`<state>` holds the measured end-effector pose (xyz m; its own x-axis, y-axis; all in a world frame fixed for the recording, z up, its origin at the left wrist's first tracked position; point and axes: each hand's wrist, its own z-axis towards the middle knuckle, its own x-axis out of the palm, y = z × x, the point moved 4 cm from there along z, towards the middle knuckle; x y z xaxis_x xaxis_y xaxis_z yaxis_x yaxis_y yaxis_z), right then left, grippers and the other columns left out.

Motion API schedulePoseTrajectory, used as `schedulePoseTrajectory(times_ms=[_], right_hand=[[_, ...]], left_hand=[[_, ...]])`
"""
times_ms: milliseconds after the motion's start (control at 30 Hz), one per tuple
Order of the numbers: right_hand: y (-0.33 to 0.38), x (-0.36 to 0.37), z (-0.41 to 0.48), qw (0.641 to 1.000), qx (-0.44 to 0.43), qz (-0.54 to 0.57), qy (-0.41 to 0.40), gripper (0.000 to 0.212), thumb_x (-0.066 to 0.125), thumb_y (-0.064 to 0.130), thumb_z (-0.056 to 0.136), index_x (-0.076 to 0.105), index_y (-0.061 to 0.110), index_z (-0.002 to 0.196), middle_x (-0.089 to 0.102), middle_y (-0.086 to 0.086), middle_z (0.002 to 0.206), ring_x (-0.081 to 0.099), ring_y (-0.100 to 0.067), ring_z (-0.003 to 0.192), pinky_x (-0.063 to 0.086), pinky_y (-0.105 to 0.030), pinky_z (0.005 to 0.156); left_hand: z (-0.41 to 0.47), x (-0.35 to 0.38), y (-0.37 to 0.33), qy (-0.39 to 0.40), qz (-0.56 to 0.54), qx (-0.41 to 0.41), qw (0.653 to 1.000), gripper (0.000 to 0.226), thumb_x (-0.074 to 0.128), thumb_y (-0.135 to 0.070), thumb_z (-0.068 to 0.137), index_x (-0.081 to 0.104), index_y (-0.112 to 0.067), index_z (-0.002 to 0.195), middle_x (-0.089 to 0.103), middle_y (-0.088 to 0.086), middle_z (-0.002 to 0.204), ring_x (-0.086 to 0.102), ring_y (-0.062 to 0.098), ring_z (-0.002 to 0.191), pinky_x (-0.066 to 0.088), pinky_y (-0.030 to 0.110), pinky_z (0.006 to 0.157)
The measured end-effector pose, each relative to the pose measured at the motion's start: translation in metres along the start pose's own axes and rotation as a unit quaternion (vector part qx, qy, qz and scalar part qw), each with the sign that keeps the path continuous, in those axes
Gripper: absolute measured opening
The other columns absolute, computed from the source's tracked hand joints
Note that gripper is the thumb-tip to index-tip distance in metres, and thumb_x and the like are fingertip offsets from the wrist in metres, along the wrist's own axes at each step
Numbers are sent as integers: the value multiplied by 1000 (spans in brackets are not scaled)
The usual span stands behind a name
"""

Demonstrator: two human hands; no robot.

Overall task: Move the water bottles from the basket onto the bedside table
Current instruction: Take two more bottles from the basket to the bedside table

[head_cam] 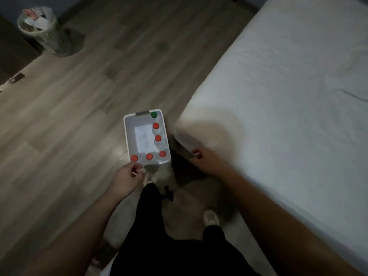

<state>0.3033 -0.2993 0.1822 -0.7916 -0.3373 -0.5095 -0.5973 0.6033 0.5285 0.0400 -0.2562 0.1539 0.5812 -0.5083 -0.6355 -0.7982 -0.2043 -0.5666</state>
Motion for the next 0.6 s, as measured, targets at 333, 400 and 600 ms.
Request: schedulePoseTrajectory(times_ms=[333, 400, 600], right_hand=[[68, 67, 158, 979, 147, 129, -60, 47, 56, 32, 92, 42, 22, 136, 56, -2, 127, 57, -19, 111, 46, -31, 91], [69, 85, 199, 979, 149, 125, -69, 43, 54, 32, 93, 42, 22, 133, 51, -2, 129, 54, -17, 106, 42, -27, 84], [68, 129, 295, 984, 137, 77, -88, 49, 56, 32, 88, 36, 22, 132, 49, -7, 124, 55, -27, 109, 49, -41, 91]], left_hand=[[249, -45, -1, 154, 178, 131, 963, 50, 63, -21, 86, 46, -14, 133, 57, 8, 122, 56, 18, 93, 45, 29, 83], [289, -25, 0, 166, 186, 163, 955, 59, 63, -21, 86, 40, -18, 139, 48, 9, 135, 54, 23, 114, 47, 36, 96], [371, 32, 1, 162, 227, 242, 929, 68, 64, -23, 84, 31, -23, 143, 42, 12, 134, 54, 30, 111, 48, 41, 90]])
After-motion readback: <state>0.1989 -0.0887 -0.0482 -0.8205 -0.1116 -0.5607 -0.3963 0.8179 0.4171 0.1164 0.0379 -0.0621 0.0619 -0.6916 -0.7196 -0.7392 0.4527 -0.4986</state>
